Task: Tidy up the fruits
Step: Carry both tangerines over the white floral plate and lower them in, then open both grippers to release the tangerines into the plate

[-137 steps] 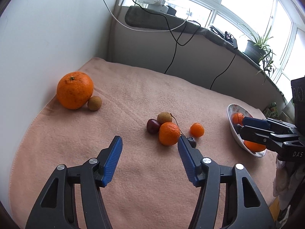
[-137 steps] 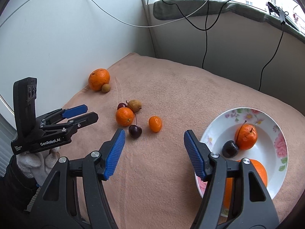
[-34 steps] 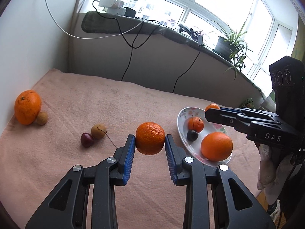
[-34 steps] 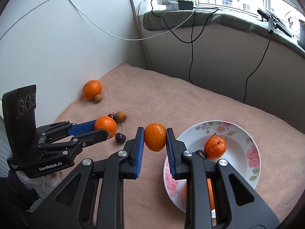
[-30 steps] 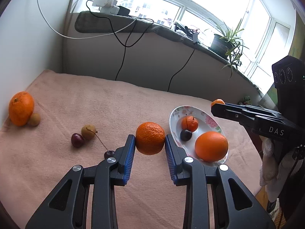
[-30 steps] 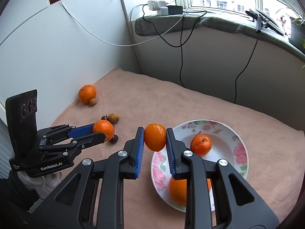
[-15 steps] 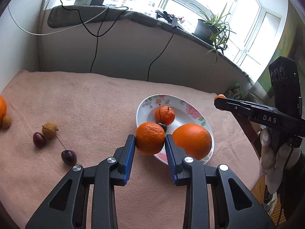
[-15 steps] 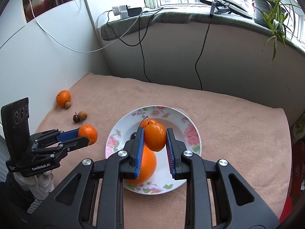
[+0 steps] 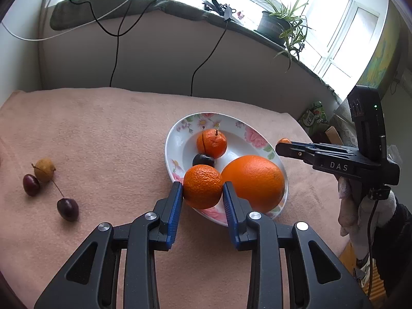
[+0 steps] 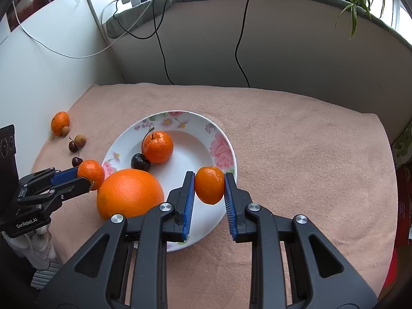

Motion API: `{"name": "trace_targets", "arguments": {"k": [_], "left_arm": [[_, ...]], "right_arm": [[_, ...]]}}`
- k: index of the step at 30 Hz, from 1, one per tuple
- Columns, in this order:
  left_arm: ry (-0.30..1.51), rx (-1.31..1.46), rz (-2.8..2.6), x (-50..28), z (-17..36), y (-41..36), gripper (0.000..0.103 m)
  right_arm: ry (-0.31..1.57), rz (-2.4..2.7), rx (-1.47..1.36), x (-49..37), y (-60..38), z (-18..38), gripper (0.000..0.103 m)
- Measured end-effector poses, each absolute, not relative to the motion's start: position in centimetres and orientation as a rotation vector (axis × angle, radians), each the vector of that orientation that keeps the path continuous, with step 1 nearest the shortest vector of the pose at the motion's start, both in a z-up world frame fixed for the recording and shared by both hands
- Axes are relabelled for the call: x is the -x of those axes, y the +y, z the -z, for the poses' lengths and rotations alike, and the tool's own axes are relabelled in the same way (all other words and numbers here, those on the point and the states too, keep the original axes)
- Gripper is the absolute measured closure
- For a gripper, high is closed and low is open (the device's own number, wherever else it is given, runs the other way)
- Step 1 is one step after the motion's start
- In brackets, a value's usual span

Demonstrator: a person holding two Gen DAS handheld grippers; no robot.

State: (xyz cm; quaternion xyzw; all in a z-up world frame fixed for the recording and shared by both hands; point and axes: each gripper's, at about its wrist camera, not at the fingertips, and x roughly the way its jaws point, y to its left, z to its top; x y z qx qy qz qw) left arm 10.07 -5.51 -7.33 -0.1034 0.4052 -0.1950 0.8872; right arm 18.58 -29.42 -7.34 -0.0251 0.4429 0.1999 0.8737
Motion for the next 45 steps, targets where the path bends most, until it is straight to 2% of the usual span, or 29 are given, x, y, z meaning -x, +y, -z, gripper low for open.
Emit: {"name": "trace_targets", "arguments": {"k": [27, 30, 31, 34, 37, 39, 41, 45], "left_arm": [[0.866, 0.208, 0.399, -10.7, 7.6, -6.4, 0.072], [0.857, 0.202, 0.399, -10.6, 7.4, -6.4, 0.067], [0.853, 0.2, 0.399, -10.5, 7.3, -6.4, 0.063], [0.843, 0.197, 0.396, -10.3, 7.1, -6.2, 0.061], [0.832, 0.192, 0.389, -10.1, 6.9, -6.0, 0.046], [0.819, 0.186, 0.388, -9.8, 6.6, -5.9, 0.044], [0.811, 0.173, 0.382, -9.6, 6.4, -5.9, 0.034], [0.794, 0.137, 0.361, -9.0, 6.1, -6.0, 0.032]], "right_arm": [[0.945, -0.422, 0.098, -19.2, -28.6, 8.2, 0.08], [0.938, -0.416, 0.102, -19.2, -28.6, 8.0, 0.079], [0.937, -0.412, 0.101, -19.2, -28.7, 8.0, 0.076], [0.918, -0.387, 0.094, -19.1, -28.9, 7.7, 0.04], [0.902, -0.39, 0.07, -18.9, -29.2, 7.1, 0.037], [0.9, -0.393, 0.056, -18.8, -29.3, 6.8, 0.035], [0.887, -0.398, 0.05, -18.5, -29.2, 6.4, 0.028], [0.862, -0.413, 0.054, -17.8, -28.4, 5.6, 0.026]]}}
